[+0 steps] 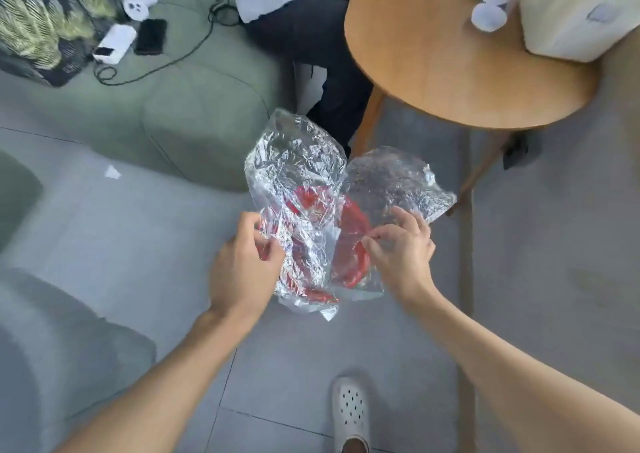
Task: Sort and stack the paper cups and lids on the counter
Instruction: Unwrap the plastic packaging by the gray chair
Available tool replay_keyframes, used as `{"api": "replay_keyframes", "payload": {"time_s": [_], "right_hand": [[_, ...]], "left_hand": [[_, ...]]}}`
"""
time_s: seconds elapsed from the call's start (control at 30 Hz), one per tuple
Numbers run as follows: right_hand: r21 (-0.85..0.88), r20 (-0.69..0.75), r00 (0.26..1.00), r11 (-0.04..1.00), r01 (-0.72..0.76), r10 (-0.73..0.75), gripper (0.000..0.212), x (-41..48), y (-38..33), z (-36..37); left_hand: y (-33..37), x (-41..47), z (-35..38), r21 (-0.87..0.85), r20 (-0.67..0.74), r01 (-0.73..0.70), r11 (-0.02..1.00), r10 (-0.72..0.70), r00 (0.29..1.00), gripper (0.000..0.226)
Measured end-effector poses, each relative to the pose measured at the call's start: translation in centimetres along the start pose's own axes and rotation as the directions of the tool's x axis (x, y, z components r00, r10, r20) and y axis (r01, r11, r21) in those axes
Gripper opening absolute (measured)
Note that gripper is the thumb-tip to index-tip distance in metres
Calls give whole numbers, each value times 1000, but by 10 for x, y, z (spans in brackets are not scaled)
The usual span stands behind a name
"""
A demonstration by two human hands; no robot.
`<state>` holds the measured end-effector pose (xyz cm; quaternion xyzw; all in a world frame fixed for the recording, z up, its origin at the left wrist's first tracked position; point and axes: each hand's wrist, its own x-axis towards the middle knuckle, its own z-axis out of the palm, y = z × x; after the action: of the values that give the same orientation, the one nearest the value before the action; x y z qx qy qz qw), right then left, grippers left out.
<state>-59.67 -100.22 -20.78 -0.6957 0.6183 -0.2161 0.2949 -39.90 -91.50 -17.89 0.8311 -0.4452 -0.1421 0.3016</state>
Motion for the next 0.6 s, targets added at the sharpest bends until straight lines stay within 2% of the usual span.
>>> {"api": "replay_keyframes", "payload": {"time_s": [0.1,0.23,0.37,0.47,0.6], "right_hand": [[52,55,998,998,-45,42,20,18,57,35],[66,33,997,995,-70,68,15,36,114,82],[104,4,998,993,-56,56,16,55,146,127],[102,65,998,994,-35,28,13,73,165,160],[96,93,995,995,12,-21,12,92,181,204]], "left_hand": [[-18,9,61,36,25,10,999,-11,1000,29],[-45,25,128,123,75,7,992,-16,997,32],[-74,45,184,179,99,-73,981,56,994,33],[-92,61,218,238,108,-103,966,79,991,45],[-119,72,252,320,227,-176,931,105,968,49]]}}
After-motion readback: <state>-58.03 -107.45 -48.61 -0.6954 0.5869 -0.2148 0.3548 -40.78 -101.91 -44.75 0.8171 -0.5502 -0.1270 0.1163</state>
